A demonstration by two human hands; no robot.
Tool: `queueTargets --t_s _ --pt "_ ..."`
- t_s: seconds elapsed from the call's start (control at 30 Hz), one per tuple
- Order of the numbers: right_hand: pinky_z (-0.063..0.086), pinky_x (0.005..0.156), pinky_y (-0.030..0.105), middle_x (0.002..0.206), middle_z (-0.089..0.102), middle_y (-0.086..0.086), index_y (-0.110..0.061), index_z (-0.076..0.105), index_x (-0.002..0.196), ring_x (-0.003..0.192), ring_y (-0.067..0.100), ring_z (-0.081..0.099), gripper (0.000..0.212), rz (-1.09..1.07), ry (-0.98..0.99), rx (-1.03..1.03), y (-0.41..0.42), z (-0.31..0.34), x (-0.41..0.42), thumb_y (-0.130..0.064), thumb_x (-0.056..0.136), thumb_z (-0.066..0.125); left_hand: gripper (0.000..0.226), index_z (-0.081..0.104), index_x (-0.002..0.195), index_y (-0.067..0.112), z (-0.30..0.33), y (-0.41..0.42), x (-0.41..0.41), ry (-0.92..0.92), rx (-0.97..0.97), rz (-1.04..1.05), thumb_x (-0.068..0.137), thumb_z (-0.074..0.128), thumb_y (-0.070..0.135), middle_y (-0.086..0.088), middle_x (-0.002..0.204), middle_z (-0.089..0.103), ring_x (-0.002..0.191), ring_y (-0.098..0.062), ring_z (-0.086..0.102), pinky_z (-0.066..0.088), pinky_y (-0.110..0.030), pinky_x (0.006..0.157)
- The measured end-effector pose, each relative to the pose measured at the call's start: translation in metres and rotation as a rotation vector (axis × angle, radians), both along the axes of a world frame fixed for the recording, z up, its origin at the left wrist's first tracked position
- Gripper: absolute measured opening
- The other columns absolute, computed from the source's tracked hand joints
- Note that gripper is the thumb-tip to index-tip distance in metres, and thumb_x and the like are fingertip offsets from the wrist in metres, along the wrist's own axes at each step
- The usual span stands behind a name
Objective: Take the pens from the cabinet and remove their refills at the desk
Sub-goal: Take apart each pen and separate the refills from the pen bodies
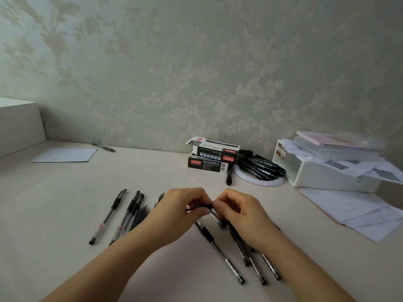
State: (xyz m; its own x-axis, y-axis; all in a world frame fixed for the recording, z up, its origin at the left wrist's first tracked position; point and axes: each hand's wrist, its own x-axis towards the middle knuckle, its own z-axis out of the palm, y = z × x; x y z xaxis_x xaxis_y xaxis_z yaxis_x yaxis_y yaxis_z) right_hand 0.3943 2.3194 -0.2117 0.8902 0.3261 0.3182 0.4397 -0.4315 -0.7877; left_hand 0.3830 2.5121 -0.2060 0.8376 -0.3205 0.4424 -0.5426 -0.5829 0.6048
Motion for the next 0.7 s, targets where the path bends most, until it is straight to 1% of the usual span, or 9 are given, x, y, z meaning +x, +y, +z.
queueTargets --t_s 0.07,0.13,0.23,0.3,0.37,0.43,0.57,0.63,0.7 --pt "0.05 0.062 0.024 0.07 0.067 -0.002 -0.027 0.066 0.081 0.062 0.006 0.058 0.017 -0.01 0.004 0.013 0.0 0.0 0.001 -0.036 0.094 0.061 0.014 0.069 0.088 0.033 0.001 0.0 0.0 -0.023 -0.003 0.005 0.087 0.069 0.019 0.023 0.077 0.067 0.078 0.002 0.063 0.047 -0.01 0.071" --pt "0.051 0.064 0.026 0.07 0.067 -0.004 -0.027 0.066 0.082 0.064 0.006 0.059 0.016 -0.017 0.017 0.024 0.001 0.0 0.0 -0.036 0.094 0.062 0.015 0.069 0.088 0.034 0.001 -0.001 0.0 -0.053 -0.002 0.007 0.086 0.07 0.018 0.023 0.077 0.066 0.078 0.003 0.063 0.045 -0.008 0.07" --pt "0.049 0.062 0.016 0.074 0.071 -0.008 -0.03 0.07 0.083 0.064 -0.001 0.061 0.017 -0.052 0.04 0.07 0.001 0.001 -0.001 -0.041 0.093 0.062 0.016 0.068 0.088 0.032 0.0 -0.002 0.0 -0.101 -0.009 0.036 0.085 0.071 0.017 0.021 0.079 0.066 0.078 0.001 0.062 0.044 -0.008 0.07" --pt "0.043 0.058 0.009 0.075 0.071 -0.012 -0.031 0.071 0.083 0.06 -0.004 0.058 0.025 -0.14 -0.011 0.062 -0.001 0.002 0.001 -0.05 0.092 0.058 0.016 0.068 0.088 0.032 0.0 -0.002 0.0 -0.112 -0.018 0.077 0.086 0.07 0.017 0.023 0.078 0.066 0.08 0.002 0.062 0.044 -0.007 0.07" --pt "0.04 0.058 0.007 0.073 0.067 -0.012 -0.03 0.072 0.082 0.063 -0.003 0.056 0.023 -0.258 -0.126 -0.034 -0.005 0.002 0.004 -0.049 0.089 0.062 0.015 0.067 0.087 0.031 -0.001 0.001 0.001 -0.105 -0.018 0.112 0.087 0.068 0.016 0.024 0.076 0.065 0.081 0.004 0.061 0.041 -0.003 0.07" --pt "0.038 0.064 0.009 0.079 0.058 -0.014 -0.03 0.074 0.085 0.073 -0.002 0.054 0.013 -0.296 -0.236 -0.207 -0.007 -0.002 0.005 -0.043 0.085 0.07 0.015 0.067 0.087 0.03 -0.002 0.004 0.002 -0.086 -0.005 0.143 0.088 0.067 0.016 0.024 0.075 0.064 0.082 0.005 0.059 0.038 0.0 0.069" --pt "0.045 0.081 0.022 0.091 0.047 -0.015 -0.033 0.073 0.101 0.094 0.005 0.047 0.024 -0.226 -0.263 -0.465 0.0 -0.013 0.004 -0.049 0.083 0.07 0.013 0.067 0.088 0.03 -0.006 0.005 0.003 -0.042 0.039 0.159 0.088 0.065 0.018 0.021 0.075 0.064 0.081 0.004 0.059 0.04 -0.003 0.068" --pt "0.045 0.083 0.025 0.094 0.045 -0.013 -0.033 0.073 0.102 0.097 0.008 0.044 0.027 -0.222 -0.274 -0.539 0.003 -0.015 0.004 -0.051 0.084 0.068 0.013 0.066 0.089 0.032 -0.008 0.005 0.005 -0.022 0.073 0.167 0.088 0.065 0.019 0.02 0.077 0.065 0.078 0.0 0.059 0.04 -0.006 0.065" --pt "0.044 0.082 0.025 0.095 0.045 -0.012 -0.032 0.073 0.098 0.098 0.008 0.043 0.023 -0.21 -0.266 -0.545 0.005 -0.015 0.003 -0.049 0.085 0.068 0.013 0.065 0.088 0.034 -0.009 0.005 0.006 -0.01 0.1 0.169 0.088 0.065 0.02 0.021 0.078 0.064 0.077 0.0 0.059 0.039 -0.006 0.064"
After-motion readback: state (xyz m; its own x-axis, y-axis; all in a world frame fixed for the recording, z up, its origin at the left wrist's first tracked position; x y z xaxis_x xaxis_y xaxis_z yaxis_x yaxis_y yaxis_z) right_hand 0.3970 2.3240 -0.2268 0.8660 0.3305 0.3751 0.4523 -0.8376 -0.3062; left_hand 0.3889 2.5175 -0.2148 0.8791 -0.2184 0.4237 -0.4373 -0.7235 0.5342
